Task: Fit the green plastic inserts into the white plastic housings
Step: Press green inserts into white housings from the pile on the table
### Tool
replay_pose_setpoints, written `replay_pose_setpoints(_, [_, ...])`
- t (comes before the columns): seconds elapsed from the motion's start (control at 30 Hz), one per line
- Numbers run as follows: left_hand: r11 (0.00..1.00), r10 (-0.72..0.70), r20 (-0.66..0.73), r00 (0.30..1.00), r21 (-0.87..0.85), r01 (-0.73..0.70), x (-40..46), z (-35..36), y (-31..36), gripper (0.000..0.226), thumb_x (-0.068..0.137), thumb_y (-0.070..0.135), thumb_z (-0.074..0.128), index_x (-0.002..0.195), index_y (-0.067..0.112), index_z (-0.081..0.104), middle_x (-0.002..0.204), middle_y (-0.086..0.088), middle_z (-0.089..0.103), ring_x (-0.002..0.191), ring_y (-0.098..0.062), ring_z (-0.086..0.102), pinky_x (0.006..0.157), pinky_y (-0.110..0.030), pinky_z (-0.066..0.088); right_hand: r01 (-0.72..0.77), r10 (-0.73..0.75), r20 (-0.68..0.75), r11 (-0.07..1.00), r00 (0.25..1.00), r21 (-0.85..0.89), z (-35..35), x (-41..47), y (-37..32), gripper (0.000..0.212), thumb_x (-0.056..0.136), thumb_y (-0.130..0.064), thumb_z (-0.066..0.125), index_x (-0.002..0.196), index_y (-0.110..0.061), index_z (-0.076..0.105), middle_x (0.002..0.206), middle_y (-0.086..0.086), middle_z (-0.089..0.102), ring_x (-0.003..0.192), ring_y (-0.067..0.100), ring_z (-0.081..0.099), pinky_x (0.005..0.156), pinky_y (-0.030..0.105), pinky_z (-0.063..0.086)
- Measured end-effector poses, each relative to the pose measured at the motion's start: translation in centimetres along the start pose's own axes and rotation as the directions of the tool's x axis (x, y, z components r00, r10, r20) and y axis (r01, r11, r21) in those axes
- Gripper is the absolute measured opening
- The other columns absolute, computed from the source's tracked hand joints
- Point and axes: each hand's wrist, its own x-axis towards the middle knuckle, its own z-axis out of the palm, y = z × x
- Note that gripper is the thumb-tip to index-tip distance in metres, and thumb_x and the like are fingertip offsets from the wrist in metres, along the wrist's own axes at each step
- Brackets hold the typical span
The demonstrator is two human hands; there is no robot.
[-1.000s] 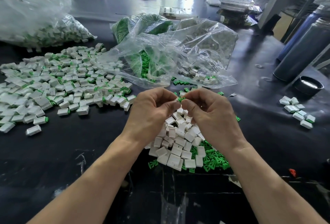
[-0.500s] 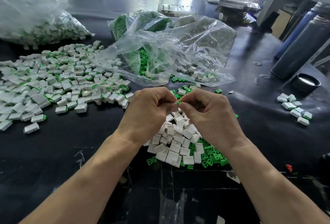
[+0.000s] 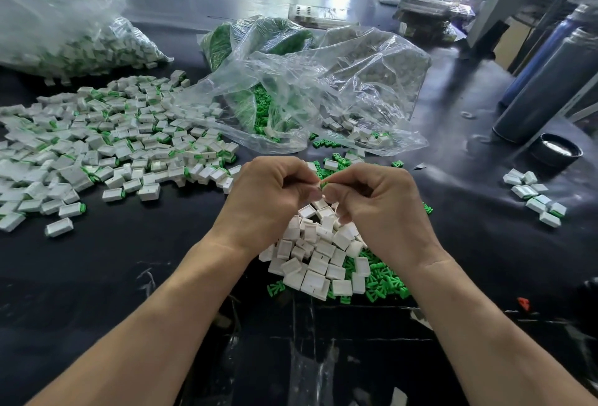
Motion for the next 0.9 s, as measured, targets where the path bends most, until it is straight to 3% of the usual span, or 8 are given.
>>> replay_pose_setpoints(0.17, [0.990, -0.017, -0.005, 1.000, -0.144, 0.017, 0.2, 0.2, 0.4, 0.015, 0.084, 0.005, 0.081, 0.084, 0.020, 0.077, 0.075, 0.007, 0.075, 0.068, -0.007, 0.068, 0.065, -0.022, 0.056, -0.057, 0.057, 0.007, 0.974, 0.998, 0.219, -0.4, 0.2, -0.4, 0.019, 0.093, -0.006, 0.074, 0.087, -0.022, 0.081, 0.072, 0.000, 0.075, 0.057, 0.013, 0.062, 0.055, 0.029, 0.057])
replay_pose_setpoints(0.23, [0.978, -0.011, -0.025, 1.000, -0.211, 0.006, 0.2, 0.3, 0.6, 0.013, 0.085, 0.005, 0.079, 0.086, 0.017, 0.076, 0.081, 0.004, 0.076, 0.076, -0.012, 0.072, 0.070, -0.022, 0.058, -0.090, 0.092, 0.008, 0.946, 0.996, 0.311, -0.5, 0.2, -0.9, 0.017, 0.102, -0.017, 0.065, 0.091, -0.014, 0.078, 0.079, 0.005, 0.075, 0.058, 0.015, 0.060, 0.048, 0.028, 0.051])
replay_pose_setpoints(0.3, [0.968, -0.005, -0.039, 0.999, -0.249, -0.005, 0.1, 0.5, 0.8, 0.011, 0.086, 0.007, 0.079, 0.088, 0.017, 0.076, 0.084, 0.002, 0.076, 0.079, -0.012, 0.070, 0.071, -0.019, 0.055, -0.163, 0.169, 0.019, 0.906, 0.985, 0.390, -0.5, 0.2, -1.3, 0.040, 0.108, -0.036, 0.052, 0.088, -0.011, 0.075, 0.081, 0.010, 0.075, 0.056, 0.018, 0.057, 0.042, 0.029, 0.042])
replay_pose_setpoints(0.4, [0.971, -0.002, -0.023, 1.000, -0.238, -0.003, -0.2, 1.0, 1.2, 0.009, 0.085, 0.014, 0.080, 0.088, 0.020, 0.075, 0.096, -0.007, 0.074, 0.088, -0.025, 0.067, 0.082, -0.035, 0.058, -0.274, 0.266, 0.075, 0.883, 0.961, 0.381, 0.0, -0.1, -1.8, 0.068, 0.106, -0.062, 0.035, 0.076, -0.015, 0.074, 0.078, 0.013, 0.074, 0.053, 0.018, 0.055, 0.040, 0.026, 0.035])
replay_pose_setpoints(0.5, [0.949, -0.004, 0.016, 1.000, -0.316, 0.009, -0.5, 1.5, 1.9, 0.009, 0.085, 0.008, 0.080, 0.089, 0.014, 0.075, 0.105, -0.015, 0.070, 0.090, -0.035, 0.067, 0.087, -0.051, 0.056, -0.328, 0.313, 0.098, 0.898, 0.945, 0.292, 0.7, -0.4, -2.3, 0.077, 0.101, -0.073, 0.028, 0.069, -0.021, 0.074, 0.063, 0.004, 0.068, 0.048, 0.012, 0.053, 0.040, 0.021, 0.038])
replay_pose_setpoints(0.67, [0.932, -0.029, 0.047, 0.998, -0.359, 0.044, -0.8, 2.1, 2.3, 0.011, 0.085, 0.007, 0.080, 0.095, 0.006, 0.075, 0.101, -0.018, 0.072, 0.092, -0.044, 0.067, 0.088, -0.058, 0.054, -0.304, 0.304, 0.043, 0.913, 0.952, 0.270, 1.1, -0.4, -2.7, 0.067, 0.108, -0.054, 0.029, 0.059, -0.038, 0.072, 0.049, -0.009, 0.046, 0.044, 0.005, 0.039, 0.045, 0.024, 0.035])
replay_pose_setpoints(0.8, [0.926, -0.035, 0.049, 0.998, -0.375, 0.051, -1.0, 2.6, 2.5, 0.012, 0.087, 0.014, 0.080, 0.097, 0.009, 0.075, 0.092, -0.013, 0.075, 0.089, -0.046, 0.066, 0.086, -0.059, 0.055, -0.276, 0.289, -0.152, 0.956, 0.945, 0.099, 1.5, -0.5, -2.9, 0.052, 0.097, -0.053, 0.027, 0.063, -0.049, 0.067, 0.053, -0.018, 0.061, 0.052, -0.002, 0.057, 0.056, 0.028, 0.039])
replay_pose_setpoints(0.9, [0.928, -0.043, 0.042, 0.998, -0.368, 0.056, -1.2, 2.6, 2.5, 0.012, 0.087, 0.017, 0.081, 0.097, 0.013, 0.076, 0.092, -0.009, 0.076, 0.091, -0.043, 0.066, 0.087, -0.058, 0.056, -0.245, 0.256, -0.189, 0.966, 0.948, 0.080, 1.8, -0.6, -3.3, 0.050, 0.100, -0.048, 0.028, 0.069, -0.068, 0.062, 0.065, -0.037, 0.063, 0.068, -0.013, 0.061, 0.060, 0.025, 0.040])
